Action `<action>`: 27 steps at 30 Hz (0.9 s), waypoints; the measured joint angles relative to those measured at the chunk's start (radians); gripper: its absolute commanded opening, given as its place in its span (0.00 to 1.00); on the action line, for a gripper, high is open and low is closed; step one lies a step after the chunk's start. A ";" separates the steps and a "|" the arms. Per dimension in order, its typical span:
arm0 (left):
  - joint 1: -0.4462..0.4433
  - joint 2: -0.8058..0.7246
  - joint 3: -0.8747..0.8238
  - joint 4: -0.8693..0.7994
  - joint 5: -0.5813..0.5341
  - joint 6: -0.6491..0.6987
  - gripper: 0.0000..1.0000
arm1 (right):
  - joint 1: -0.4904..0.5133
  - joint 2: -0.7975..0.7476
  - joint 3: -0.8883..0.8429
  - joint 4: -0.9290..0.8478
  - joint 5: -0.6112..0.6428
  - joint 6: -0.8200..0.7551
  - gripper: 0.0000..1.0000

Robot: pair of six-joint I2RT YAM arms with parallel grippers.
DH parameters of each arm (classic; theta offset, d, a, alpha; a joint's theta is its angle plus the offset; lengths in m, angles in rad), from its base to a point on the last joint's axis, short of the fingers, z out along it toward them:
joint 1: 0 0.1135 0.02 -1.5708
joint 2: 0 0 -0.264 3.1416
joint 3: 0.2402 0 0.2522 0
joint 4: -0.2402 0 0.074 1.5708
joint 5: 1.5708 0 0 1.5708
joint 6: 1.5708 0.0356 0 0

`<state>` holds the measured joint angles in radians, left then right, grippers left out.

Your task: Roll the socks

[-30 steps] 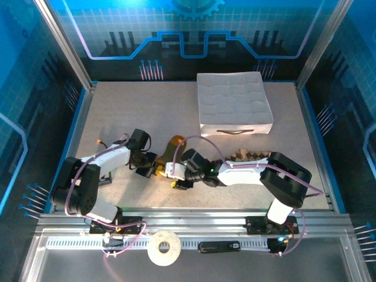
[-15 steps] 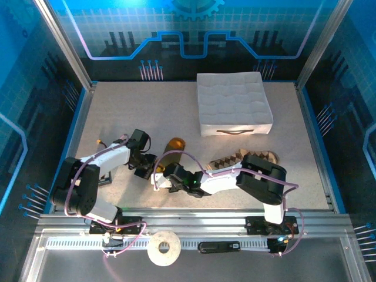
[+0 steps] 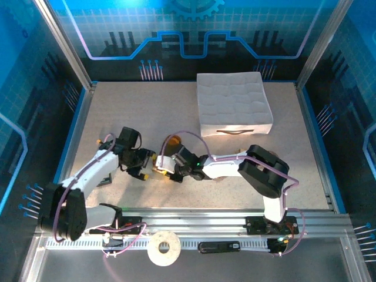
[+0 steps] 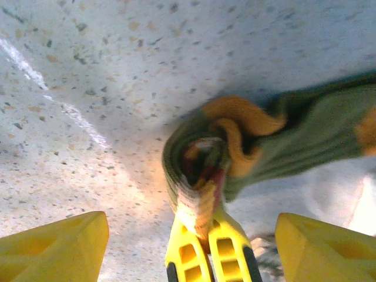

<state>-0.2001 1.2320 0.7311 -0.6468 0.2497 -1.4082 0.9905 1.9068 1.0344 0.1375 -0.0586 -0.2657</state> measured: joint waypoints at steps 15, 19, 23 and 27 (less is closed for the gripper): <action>-0.047 0.005 -0.122 0.241 0.043 0.030 0.53 | -0.234 0.164 0.139 -0.100 -0.596 0.298 0.00; -0.080 0.048 -0.126 0.296 0.043 0.032 0.50 | -0.251 0.191 0.175 -0.144 -0.647 0.322 0.00; -0.091 0.093 -0.138 0.338 0.042 0.049 0.50 | -0.258 0.206 0.200 -0.180 -0.669 0.334 0.00; -0.093 0.150 -0.132 0.356 0.031 0.073 0.39 | -0.259 0.208 0.207 -0.197 -0.673 0.337 0.07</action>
<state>-0.2932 1.3823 0.5991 -0.2913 0.2810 -1.3354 0.7319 2.1143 1.2411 -0.0593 -0.7311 0.0715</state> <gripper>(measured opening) 0.444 0.094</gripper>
